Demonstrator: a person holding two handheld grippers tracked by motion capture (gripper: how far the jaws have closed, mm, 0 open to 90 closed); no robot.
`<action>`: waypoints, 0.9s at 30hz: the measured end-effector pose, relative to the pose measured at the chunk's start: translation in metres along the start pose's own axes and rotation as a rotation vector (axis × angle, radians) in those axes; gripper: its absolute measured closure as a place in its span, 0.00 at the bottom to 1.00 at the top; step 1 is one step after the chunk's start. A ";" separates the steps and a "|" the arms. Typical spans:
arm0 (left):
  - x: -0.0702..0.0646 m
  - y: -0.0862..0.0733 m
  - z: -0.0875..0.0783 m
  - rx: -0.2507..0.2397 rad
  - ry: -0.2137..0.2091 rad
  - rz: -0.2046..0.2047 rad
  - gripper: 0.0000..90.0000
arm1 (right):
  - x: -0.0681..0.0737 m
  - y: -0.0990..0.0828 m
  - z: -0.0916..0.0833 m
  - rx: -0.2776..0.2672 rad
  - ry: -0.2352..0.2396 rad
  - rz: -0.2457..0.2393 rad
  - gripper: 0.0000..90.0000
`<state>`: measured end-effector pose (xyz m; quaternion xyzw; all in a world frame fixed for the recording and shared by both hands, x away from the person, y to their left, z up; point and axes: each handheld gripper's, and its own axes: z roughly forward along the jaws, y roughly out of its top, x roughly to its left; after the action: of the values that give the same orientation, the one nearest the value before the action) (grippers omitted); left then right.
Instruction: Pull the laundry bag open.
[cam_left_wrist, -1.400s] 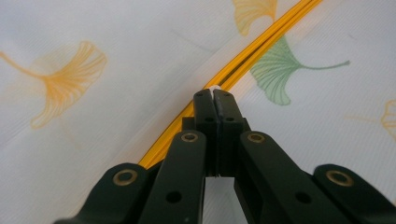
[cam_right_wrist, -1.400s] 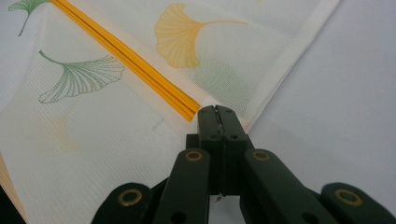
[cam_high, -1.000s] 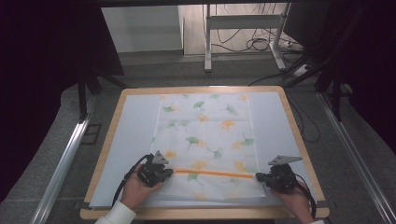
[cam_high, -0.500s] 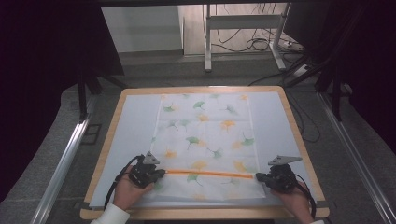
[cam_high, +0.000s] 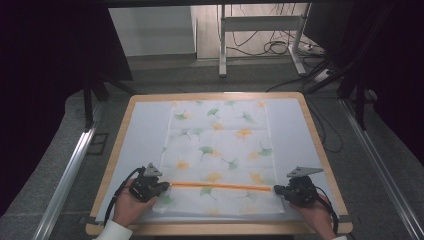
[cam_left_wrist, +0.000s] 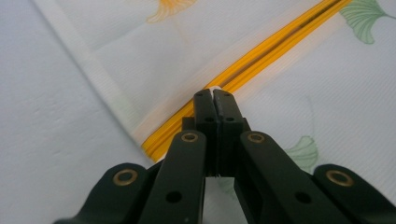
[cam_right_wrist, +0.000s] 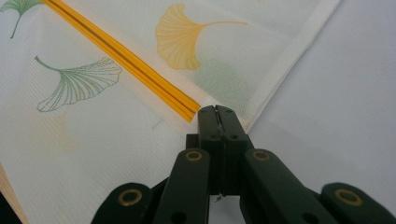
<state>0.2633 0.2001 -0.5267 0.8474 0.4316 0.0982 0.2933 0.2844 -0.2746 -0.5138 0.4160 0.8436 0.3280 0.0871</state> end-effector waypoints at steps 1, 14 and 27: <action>0.002 -0.001 -0.002 -0.003 0.004 -0.008 1.00 | 0.000 0.000 0.000 0.000 0.000 0.000 1.00; 0.012 -0.011 -0.010 -0.004 0.018 -0.040 1.00 | 0.000 0.000 0.000 -0.001 0.000 0.001 1.00; 0.017 -0.017 -0.015 -0.011 0.023 -0.058 1.00 | 0.000 0.000 0.000 0.000 -0.001 -0.002 1.00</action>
<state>0.2553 0.2276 -0.5259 0.8318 0.4587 0.1019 0.2954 0.2842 -0.2742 -0.5138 0.4155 0.8439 0.3279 0.0878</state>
